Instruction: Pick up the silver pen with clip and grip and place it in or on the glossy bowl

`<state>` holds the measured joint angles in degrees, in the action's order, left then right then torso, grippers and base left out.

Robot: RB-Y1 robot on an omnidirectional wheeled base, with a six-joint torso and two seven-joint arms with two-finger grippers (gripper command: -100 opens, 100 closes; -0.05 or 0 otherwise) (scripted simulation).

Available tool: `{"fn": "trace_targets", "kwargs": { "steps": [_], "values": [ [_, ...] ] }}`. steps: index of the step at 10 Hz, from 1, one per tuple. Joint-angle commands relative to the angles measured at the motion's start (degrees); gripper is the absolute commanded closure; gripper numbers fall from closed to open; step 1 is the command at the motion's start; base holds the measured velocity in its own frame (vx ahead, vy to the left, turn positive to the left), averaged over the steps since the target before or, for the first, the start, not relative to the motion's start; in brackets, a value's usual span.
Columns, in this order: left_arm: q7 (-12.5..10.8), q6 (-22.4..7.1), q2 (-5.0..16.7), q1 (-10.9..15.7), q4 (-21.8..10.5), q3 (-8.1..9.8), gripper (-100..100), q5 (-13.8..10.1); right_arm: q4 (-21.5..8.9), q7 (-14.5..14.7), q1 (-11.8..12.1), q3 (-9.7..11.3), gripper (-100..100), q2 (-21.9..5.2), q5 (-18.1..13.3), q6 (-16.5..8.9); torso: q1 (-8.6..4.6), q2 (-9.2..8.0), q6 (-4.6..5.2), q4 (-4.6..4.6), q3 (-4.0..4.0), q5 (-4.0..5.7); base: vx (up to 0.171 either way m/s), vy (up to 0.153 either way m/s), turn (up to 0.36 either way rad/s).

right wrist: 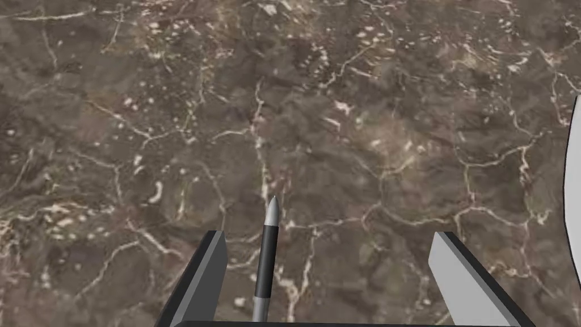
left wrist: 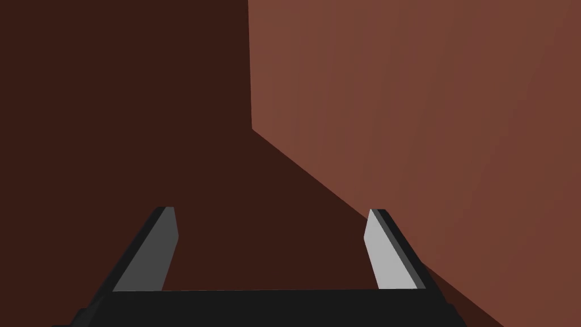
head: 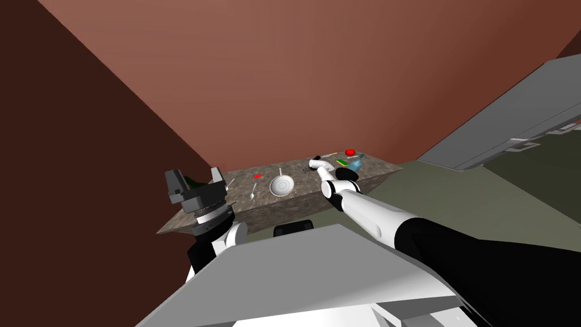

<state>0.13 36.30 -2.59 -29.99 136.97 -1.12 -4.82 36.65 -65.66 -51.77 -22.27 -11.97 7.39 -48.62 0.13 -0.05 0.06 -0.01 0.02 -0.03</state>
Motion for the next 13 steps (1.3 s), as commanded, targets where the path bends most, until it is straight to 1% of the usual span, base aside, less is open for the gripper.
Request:
{"fn": "trace_targets", "kwargs": {
  "steps": [1,3,5,6,8,9,10,11,12,13],
  "values": [
    [0.00,0.00,0.00,0.00,0.00,0.00,0,0.00,-0.23,-1.14,0.09,-0.42,-100,0.14,-0.03,-2.03,0.00,0.00,0.00,0.00,0.00,0.00,-0.003,0.029,-0.022],
    [0.00,0.00,0.00,0.00,0.00,0.00,0,0.00,-3.84,-3.66,-1.80,-1.70,-100,-0.41,0.04,-5.23,-0.03,0.01,0.00,0.00,0.00,0.01,-0.002,0.024,-0.041],
    [0.00,0.00,0.00,0.00,0.00,0.00,0,0.00,-6.46,-5.50,-3.23,-2.63,-100,-0.90,0.10,-7.57,-0.03,-0.01,0.00,0.00,0.00,0.01,-0.005,0.032,-0.034],
    [0.00,0.00,0.00,0.00,0.00,0.00,0,0.00,-6.46,-5.50,-3.23,-2.63,-100,-0.90,0.10,-7.57,-0.01,-0.01,0.00,0.00,0.00,0.00,-0.002,0.024,-0.010],
    [0.00,0.00,0.00,0.00,0.00,0.00,0,0.00,-7.94,-6.54,-4.07,-3.17,-100,-1.24,0.14,-8.90,-0.07,0.02,0.00,0.00,-0.01,0.01,0.006,0.012,-0.017],
    [0.00,0.00,0.00,0.00,0.00,0.00,0,0.00,-7.16,-6.23,-3.65,-3.00,-100,-1.05,0.10,-8.66,-0.08,0.04,0.00,-0.01,-0.02,0.02,0.004,0.006,-0.003],
    [0.00,0.00,0.00,0.00,0.00,0.00,0,0.00,-7.23,-6.33,-3.68,-3.03,0,-1.07,0.11,-8.76,-0.11,0.03,0.00,-0.01,-0.02,0.02,0.000,0.000,0.000],
    [0.00,0.00,0.00,0.00,0.00,0.00,0,0.00,-7.68,-5.42,-2.23,-3.12,-100,-0.65,0.46,-6.92,-0.12,0.02,0.00,-0.01,-0.01,0.03,0.052,0.018,-0.013],
    [0.00,0.00,0.00,0.00,0.00,0.00,0,0.00,-7.88,-5.03,-1.60,-3.17,-100,-0.47,0.61,-6.13,-0.08,0.16,0.00,-0.04,-0.09,0.03,0.081,0.021,-0.010],
    [0.00,0.00,0.00,0.00,0.00,0.00,0,0.00,-7.84,-5.33,-1.84,-3.14,-100,-0.50,0.51,-6.38,-0.07,0.26,0.00,-0.07,-0.16,0.02,-0.003,-0.007,0.018]
  ]
}}
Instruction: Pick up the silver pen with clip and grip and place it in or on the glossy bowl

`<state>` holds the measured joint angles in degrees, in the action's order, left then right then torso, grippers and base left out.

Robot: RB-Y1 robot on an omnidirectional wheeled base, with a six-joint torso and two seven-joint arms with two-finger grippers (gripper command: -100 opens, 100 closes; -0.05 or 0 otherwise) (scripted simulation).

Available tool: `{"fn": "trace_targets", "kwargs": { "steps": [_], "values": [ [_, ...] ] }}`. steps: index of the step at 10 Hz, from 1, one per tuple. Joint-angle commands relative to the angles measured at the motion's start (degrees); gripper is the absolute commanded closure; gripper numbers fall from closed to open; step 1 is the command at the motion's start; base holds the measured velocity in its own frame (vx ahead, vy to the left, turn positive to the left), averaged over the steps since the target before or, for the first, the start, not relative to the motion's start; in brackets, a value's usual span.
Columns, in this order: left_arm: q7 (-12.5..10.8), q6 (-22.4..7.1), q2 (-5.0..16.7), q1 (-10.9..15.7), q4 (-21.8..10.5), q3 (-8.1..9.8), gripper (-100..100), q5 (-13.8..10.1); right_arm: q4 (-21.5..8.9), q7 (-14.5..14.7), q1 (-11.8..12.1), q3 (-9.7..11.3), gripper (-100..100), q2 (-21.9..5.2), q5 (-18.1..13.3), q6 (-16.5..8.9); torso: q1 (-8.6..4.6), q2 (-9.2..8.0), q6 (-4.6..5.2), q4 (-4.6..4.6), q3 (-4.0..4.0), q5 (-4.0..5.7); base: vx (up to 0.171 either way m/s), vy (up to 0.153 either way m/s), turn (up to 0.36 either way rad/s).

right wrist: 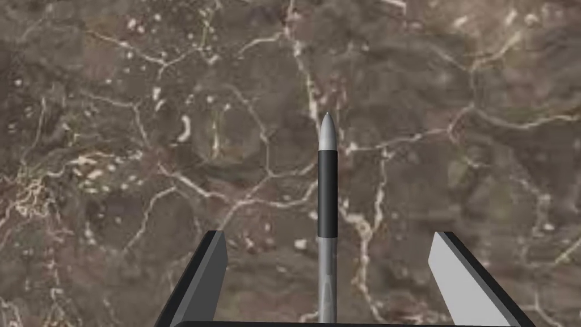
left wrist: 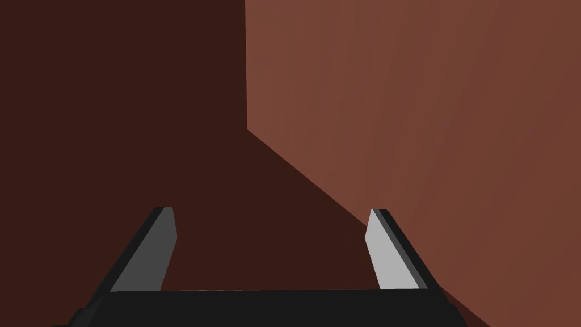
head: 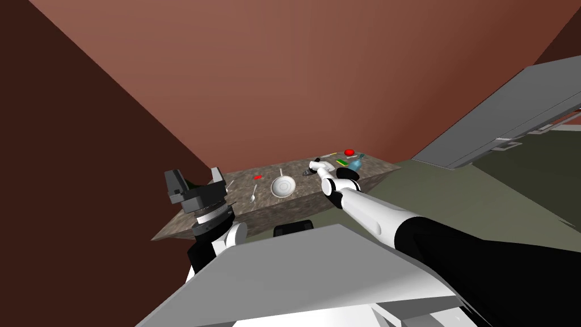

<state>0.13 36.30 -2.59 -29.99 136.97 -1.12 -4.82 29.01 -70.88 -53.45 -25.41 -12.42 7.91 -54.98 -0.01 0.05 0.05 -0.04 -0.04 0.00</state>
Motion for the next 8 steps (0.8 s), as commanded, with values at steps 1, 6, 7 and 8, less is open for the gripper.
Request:
{"fn": "trace_targets", "kwargs": {
  "steps": [1,6,7,8],
  "values": [
    [0.00,0.00,0.00,0.00,0.00,0.00,0,0.00,0.00,0.00,0.00,0.00,100,0.00,0.00,0.00,0.00,0.00,0.00,0.00,0.00,0.00,0.000,0.000,0.000],
    [0.00,0.00,0.00,0.00,0.00,0.00,0,0.00,-0.01,-0.02,-0.02,0.01,0,-0.02,-0.02,0.01,-0.02,-0.07,-0.01,0.01,0.04,0.02,0.000,0.000,0.000],
    [0.00,0.00,0.00,0.00,0.00,0.00,0,0.00,0.22,-0.71,-1.38,0.07,100,-0.44,-0.27,-1.61,-0.03,-0.07,-0.01,0.01,0.04,0.02,-0.021,-0.005,-0.004],
    [0.00,0.00,0.00,0.00,0.00,0.00,0,0.00,0.41,-1.10,-2.01,0.11,100,-0.62,-0.42,-2.39,-0.03,-0.13,-0.02,0.07,0.09,0.01,-0.045,-0.013,0.009]
  ]
}}
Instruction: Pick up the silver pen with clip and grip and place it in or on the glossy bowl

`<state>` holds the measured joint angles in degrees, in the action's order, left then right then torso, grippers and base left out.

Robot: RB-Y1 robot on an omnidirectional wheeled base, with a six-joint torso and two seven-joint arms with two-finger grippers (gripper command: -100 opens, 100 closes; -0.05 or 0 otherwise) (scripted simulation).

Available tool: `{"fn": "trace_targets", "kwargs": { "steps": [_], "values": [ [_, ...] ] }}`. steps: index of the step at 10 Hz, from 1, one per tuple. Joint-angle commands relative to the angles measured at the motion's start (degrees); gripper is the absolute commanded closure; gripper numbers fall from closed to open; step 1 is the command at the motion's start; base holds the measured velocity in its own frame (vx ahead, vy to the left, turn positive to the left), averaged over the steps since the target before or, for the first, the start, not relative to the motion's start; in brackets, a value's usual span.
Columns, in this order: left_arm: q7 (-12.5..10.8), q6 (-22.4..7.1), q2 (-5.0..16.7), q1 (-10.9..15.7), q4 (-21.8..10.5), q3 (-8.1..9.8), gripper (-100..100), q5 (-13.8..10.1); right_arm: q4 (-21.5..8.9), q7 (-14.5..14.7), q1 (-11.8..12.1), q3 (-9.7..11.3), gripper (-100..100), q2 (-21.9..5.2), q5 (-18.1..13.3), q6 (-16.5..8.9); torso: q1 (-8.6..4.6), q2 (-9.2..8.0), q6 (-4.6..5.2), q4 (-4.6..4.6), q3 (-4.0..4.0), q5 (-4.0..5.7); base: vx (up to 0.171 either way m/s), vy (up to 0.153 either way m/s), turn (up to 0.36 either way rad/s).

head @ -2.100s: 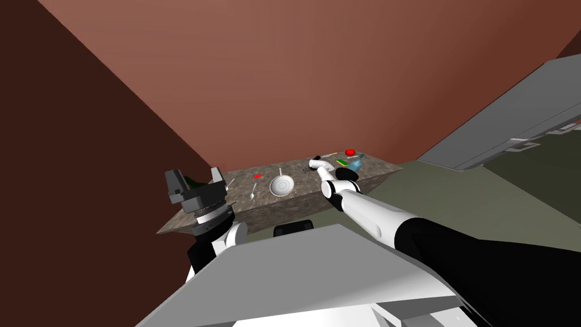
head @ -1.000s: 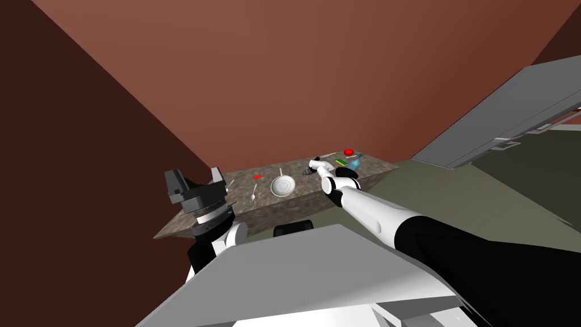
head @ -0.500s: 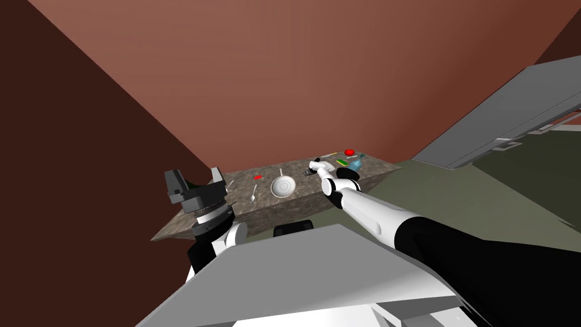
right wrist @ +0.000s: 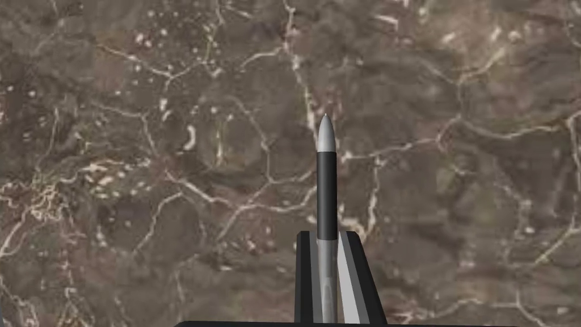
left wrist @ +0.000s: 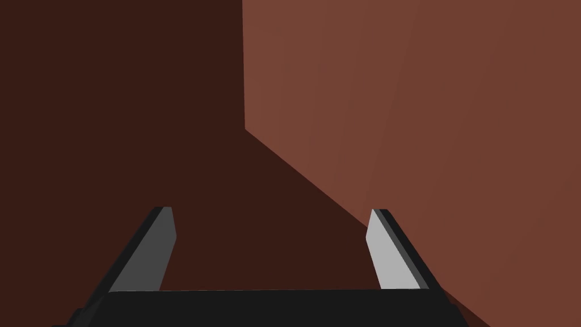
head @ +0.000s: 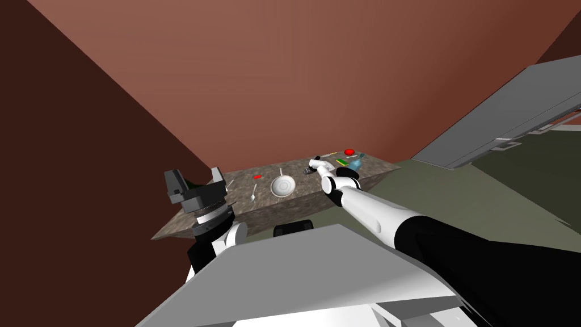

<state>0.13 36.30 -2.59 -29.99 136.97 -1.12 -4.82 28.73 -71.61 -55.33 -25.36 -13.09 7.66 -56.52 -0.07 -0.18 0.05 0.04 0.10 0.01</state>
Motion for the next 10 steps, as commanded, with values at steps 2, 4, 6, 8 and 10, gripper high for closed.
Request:
{"fn": "trace_targets", "kwargs": {
  "steps": [2,4,6,8,10],
  "values": [
    [0.00,0.00,0.00,0.00,0.00,0.00,0,0.00,-0.05,-0.05,-0.15,0.00,0,-0.07,0.00,-0.11,0.00,0.04,0.01,-0.03,-0.03,0.02,-0.010,-0.004,0.002],
    [0.00,0.00,0.00,0.01,0.00,0.00,0,0.00,1.43,0.49,-1.61,0.68,100,-0.01,-0.17,-1.72,-0.18,-0.16,-0.04,0.03,0.08,0.04,-0.114,-0.095,0.073],
    [0.00,0.00,0.01,0.01,0.00,0.01,0,0.00,2.43,0.87,-2.59,1.19,100,0.00,-0.28,-2.87,-0.40,-0.50,0.04,0.11,0.29,0.09,-0.144,-0.104,0.040],
    [0.00,0.00,0.00,0.00,-0.01,0.00,0,0.00,3.83,1.45,-4.02,1.98,100,-0.10,-0.45,-4.68,-0.24,-0.22,0.03,0.06,0.14,0.06,-0.055,-0.065,0.024],
    [0.00,0.00,0.01,0.01,0.00,0.00,0,0.00,3.83,1.45,-4.02,1.98,100,-0.10,-0.45,-4.68,-0.31,-0.27,-0.02,0.07,0.17,0.07,-0.085,-0.085,0.040]
  ]
}}
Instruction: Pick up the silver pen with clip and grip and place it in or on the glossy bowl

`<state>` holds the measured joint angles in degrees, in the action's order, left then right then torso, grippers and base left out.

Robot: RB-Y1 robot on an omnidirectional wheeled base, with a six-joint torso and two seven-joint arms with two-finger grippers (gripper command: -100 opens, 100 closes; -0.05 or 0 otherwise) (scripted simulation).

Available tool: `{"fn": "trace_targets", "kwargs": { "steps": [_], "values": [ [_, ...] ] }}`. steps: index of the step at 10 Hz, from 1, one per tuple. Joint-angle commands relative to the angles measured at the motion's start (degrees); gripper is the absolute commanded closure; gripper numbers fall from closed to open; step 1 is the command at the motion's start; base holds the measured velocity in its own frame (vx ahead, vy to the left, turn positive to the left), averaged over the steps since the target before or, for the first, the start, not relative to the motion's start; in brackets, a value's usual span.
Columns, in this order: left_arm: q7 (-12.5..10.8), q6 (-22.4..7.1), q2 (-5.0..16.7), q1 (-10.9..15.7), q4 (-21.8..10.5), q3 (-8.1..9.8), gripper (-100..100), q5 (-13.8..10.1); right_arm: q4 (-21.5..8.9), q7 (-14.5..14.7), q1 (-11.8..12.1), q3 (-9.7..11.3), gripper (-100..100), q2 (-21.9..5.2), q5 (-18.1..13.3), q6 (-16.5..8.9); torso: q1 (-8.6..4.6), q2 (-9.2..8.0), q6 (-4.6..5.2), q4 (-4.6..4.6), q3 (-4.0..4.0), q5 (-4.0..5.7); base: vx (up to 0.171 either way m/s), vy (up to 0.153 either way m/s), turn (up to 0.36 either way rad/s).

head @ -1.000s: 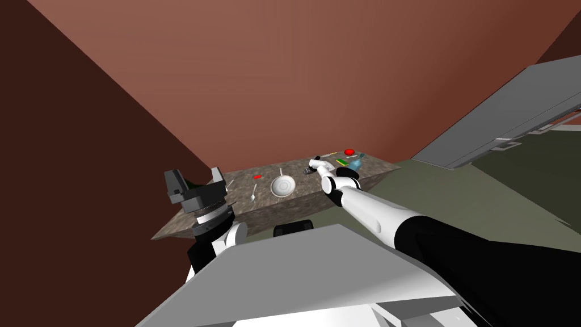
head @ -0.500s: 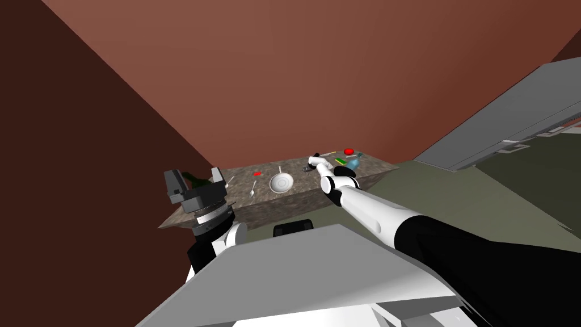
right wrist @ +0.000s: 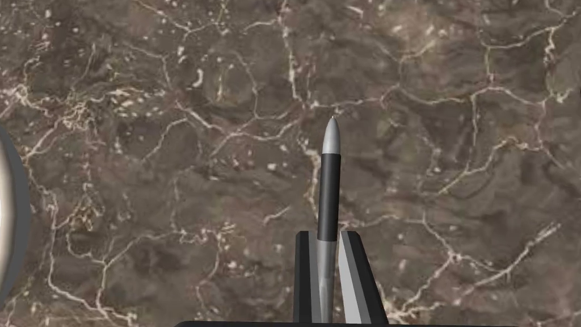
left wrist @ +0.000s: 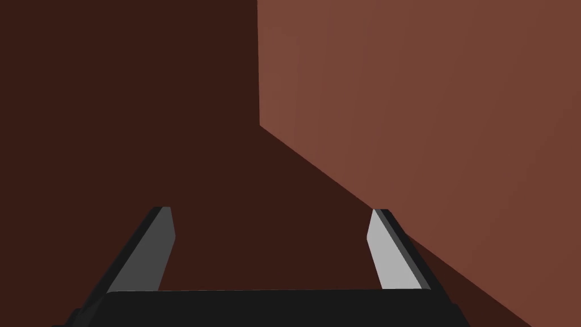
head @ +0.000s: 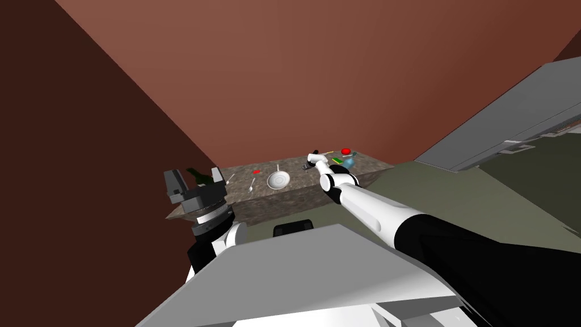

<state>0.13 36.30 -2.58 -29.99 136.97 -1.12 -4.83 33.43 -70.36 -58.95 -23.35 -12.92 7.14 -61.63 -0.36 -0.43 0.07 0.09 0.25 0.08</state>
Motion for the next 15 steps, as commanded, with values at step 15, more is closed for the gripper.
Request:
{"fn": "trace_targets", "kwargs": {
  "steps": [15],
  "values": [
    [0.00,0.00,0.01,-0.01,0.00,0.01,0,0.00,0.44,0.02,-7.88,2.16,100,-6.99,-1.82,-10.95,-0.47,0.12,0.17,0.03,-0.03,0.05,-0.082,-0.120,-0.013]
  ]
}}
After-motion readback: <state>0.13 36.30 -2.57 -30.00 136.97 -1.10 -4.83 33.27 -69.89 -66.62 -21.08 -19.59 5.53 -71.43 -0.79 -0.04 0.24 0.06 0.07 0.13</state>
